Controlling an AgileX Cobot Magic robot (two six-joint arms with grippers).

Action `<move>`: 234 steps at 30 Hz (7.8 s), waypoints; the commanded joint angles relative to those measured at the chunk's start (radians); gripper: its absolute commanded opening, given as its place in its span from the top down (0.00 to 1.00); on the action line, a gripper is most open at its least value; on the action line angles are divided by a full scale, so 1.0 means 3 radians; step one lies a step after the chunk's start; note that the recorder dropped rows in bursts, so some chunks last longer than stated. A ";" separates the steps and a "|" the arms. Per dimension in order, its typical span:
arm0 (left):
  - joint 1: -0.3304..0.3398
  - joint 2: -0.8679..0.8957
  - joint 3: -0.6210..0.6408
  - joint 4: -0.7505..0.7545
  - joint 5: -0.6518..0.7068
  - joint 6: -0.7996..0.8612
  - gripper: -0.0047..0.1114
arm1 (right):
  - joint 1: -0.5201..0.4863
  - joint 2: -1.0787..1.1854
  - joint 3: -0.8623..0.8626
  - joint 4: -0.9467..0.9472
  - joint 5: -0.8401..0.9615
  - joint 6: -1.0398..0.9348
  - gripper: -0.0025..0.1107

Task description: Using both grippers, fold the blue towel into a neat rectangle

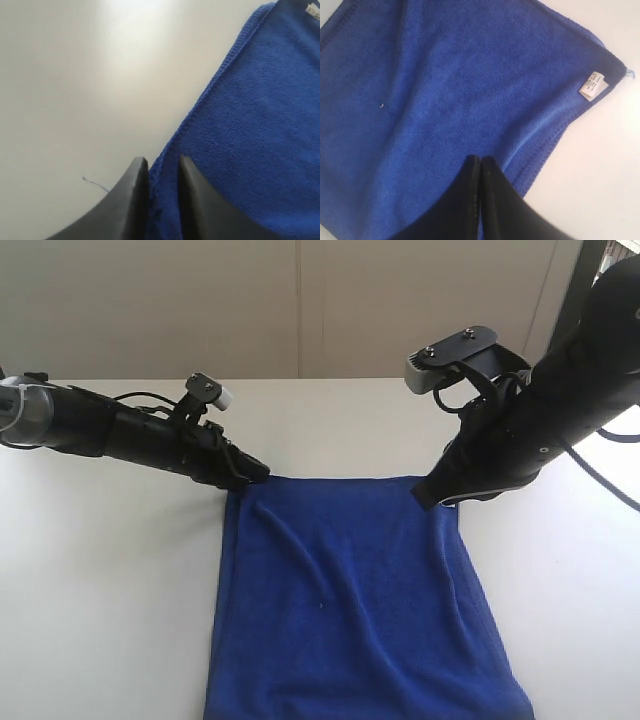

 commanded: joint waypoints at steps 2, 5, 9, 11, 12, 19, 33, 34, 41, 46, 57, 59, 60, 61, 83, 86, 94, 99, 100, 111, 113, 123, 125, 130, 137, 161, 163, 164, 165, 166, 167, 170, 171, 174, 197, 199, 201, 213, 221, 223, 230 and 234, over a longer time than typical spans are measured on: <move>-0.0002 -0.0009 -0.0013 -0.0071 0.0040 0.0017 0.90 | -0.0023 -0.0027 0.0016 0.0020 -0.0007 -0.0032 0.98; -0.0002 -0.0021 -0.0013 -0.0071 0.0040 0.0002 0.96 | -0.0023 -0.0027 0.0016 0.0020 -0.0007 -0.0032 0.98; -0.0002 -0.0079 -0.0013 -0.0055 0.0023 -0.0115 0.96 | -0.0023 -0.0027 0.0016 0.0020 -0.0007 -0.0032 0.98; 0.0005 -0.0126 -0.0013 0.0042 -0.0054 -0.0202 0.96 | -0.0023 -0.0027 0.0016 0.0020 -0.0007 -0.0032 0.98; 0.0005 -0.0149 -0.0013 0.0102 -0.0086 -0.0258 0.96 | -0.0023 -0.0027 0.0016 0.0020 -0.0007 -0.0032 0.98; 0.0005 -0.0212 -0.0013 0.0509 -0.0155 -0.0564 0.96 | -0.0023 -0.0027 0.0016 0.0020 0.0005 -0.0026 0.98; 0.0005 -0.0275 -0.0013 0.0804 -0.0329 -0.0800 0.96 | -0.0023 -0.0004 0.0016 0.0020 -0.0319 -0.0044 0.98; 0.0005 -0.0275 -0.0013 0.0804 -0.0327 -0.0800 0.96 | -0.0033 0.0038 0.0016 -0.0022 -0.0459 -0.0070 0.98; 0.0005 -0.0275 -0.0013 0.0804 -0.0298 -0.0800 0.96 | -0.0793 0.0912 -0.0652 0.0998 -0.0019 -0.1446 0.98; 0.0005 -0.0275 -0.0013 0.0804 -0.0268 -0.0800 0.96 | -0.1161 0.1542 -0.1159 0.1976 0.0396 -0.2931 0.98; 0.0005 -0.0275 -0.0013 0.0804 -0.0214 -0.0800 0.96 | -0.1182 0.2231 -0.1544 0.2091 -0.0194 -0.3250 0.58; 0.0005 -0.0275 -0.0013 0.0804 -0.0214 -0.0800 0.96 | -0.1182 0.2357 -0.1589 0.2183 -0.0062 -0.3250 0.58; 0.0005 -0.0275 -0.0013 0.0804 -0.0214 -0.0800 0.96 | -0.1182 0.2408 -0.1597 0.2193 -0.0062 -0.3250 0.58; 0.0005 -0.0275 -0.0013 0.0804 -0.0214 -0.0800 0.96 | -0.1182 0.2437 -0.1597 0.2203 -0.0047 -0.3250 0.58; 0.0005 -0.0666 -0.0013 0.0902 -0.0001 -0.0856 0.96 | -0.1182 0.2037 -0.1592 0.2343 0.0314 -0.3439 0.98; 0.0005 -0.0787 -0.0013 0.1170 0.0189 -0.1103 0.96 | -0.1182 0.1919 -0.1592 0.2192 0.0425 -0.3311 0.98; 0.0005 -0.1099 0.0092 0.1727 0.0556 -0.1582 0.96 | -0.1182 0.1529 -0.1400 0.1973 0.0670 -0.3083 0.98; 0.0005 -0.1418 0.0267 0.1747 0.0732 -0.1682 0.96 | -0.1182 0.1203 -0.1165 0.1975 0.0670 -0.3050 0.98; 0.0005 -0.1496 0.0306 0.1747 0.0764 -0.1688 0.96 | -0.1182 0.1128 -0.1105 0.1983 0.0670 -0.3033 0.98; -0.0007 -0.2313 0.0776 0.1646 0.1337 -0.1751 0.96 | -0.1182 0.0160 -0.0377 0.2214 0.0701 -0.3007 0.98; -0.0028 -0.2451 0.0853 0.1624 0.1394 -0.1751 0.96 | -0.1182 -0.0065 -0.0247 0.2242 0.0701 -0.2981 0.98; -0.0291 -0.3129 0.1209 0.1638 0.1381 -0.1971 0.96 | -0.1182 -0.1011 0.0248 0.2231 0.0724 -0.2795 0.98; -0.0293 -0.3247 0.1285 0.1652 0.1387 -0.2038 0.96 | -0.1182 -0.1155 0.0334 0.2208 0.0724 -0.2740 0.98; -0.0293 -0.3519 0.1444 0.1764 0.1372 -0.2138 0.96 | -0.1182 -0.1388 0.0488 0.2070 0.0662 -0.2623 0.98; -0.0293 -0.3598 0.1499 0.2102 0.1052 -0.2356 0.96 | -0.1182 -0.1418 0.0639 0.1983 0.0171 -0.2509 0.98; -0.0293 -0.2542 0.1553 0.2176 -0.0562 -0.2102 0.96 | -0.1182 -0.0408 0.0664 0.2711 -0.1077 -0.3226 0.98; -0.0293 -0.2475 0.1553 0.2176 -0.0630 -0.2053 0.96 | -0.1182 -0.0322 0.0643 0.2839 -0.1099 -0.3366 0.98; -0.0293 -0.2446 0.1553 0.2176 -0.0667 -0.2053 0.96 | -0.1182 -0.0265 0.0628 0.2928 -0.1093 -0.3438 0.98; -0.0293 -0.2420 0.1553 0.2176 -0.0699 -0.2053 0.96 | -0.1182 -0.0212 0.0611 0.3009 -0.1093 -0.3494 0.98; -0.0293 -0.2406 0.1553 0.2176 -0.0747 -0.2044 0.96 | -0.1182 -0.0149 0.0586 0.3087 -0.1093 -0.3566 0.98; -0.0293 -0.2388 0.1553 0.2176 -0.0759 -0.2032 0.96 | -0.1182 -0.0093 0.0558 0.3167 -0.1093 -0.3639 0.98; -0.0293 -0.2363 0.1553 0.2176 -0.0893 -0.2008 0.96 | -0.1182 0.0072 0.0490 0.3312 -0.1093 -0.3809 0.98; -0.0293 -0.2355 0.1553 0.2176 -0.0939 -0.2008 0.96 | -0.1182 0.0133 0.0463 0.3354 -0.1102 -0.3859 0.98; -0.0293 -0.2317 0.1553 0.2176 -0.1040 -0.1979 0.96 | -0.1182 0.0297 0.0386 0.3369 -0.1140 -0.3866 0.98; -0.0330 -0.1786 0.1541 0.2176 -0.1719 -0.1891 0.96 | -0.1105 0.0682 0.0191 0.3480 -0.1124 -0.3954 0.98; -0.0360 -0.1792 0.1541 0.2176 -0.1726 -0.1891 0.96 | -0.1059 0.0647 0.0191 0.3485 -0.1124 -0.3945 0.98; -0.0396 -0.1792 0.1541 0.2176 -0.1726 -0.1891 0.96 | -0.1027 0.0598 0.0191 0.3485 -0.1132 -0.3945 0.98; -0.0395 -0.1792 0.1541 0.2111 -0.1425 -0.1891 0.96 | -0.1017 0.0089 0.0467 0.3194 -0.1216 -0.3634 0.98; -0.0395 -0.1792 0.1541 0.2111 -0.1313 -0.1891 0.96 | -0.1017 -0.0077 0.0733 0.3186 -0.1405 -0.3628 0.98; -0.0395 -0.1792 0.1541 0.2111 -0.1313 -0.1891 0.96 | -0.1017 -0.0056 0.0733 0.3224 -0.1421 -0.3628 0.98; -0.0395 -0.1721 0.1541 0.2111 -0.1392 -0.1891 0.96 | -0.1017 0.0196 0.0733 0.3375 -0.1512 -0.3734 0.98; -0.0395 -0.1633 0.1541 0.2103 -0.1582 -0.1891 0.96 | -0.1011 0.0385 0.0727 0.4178 -0.1521 -0.4522 0.98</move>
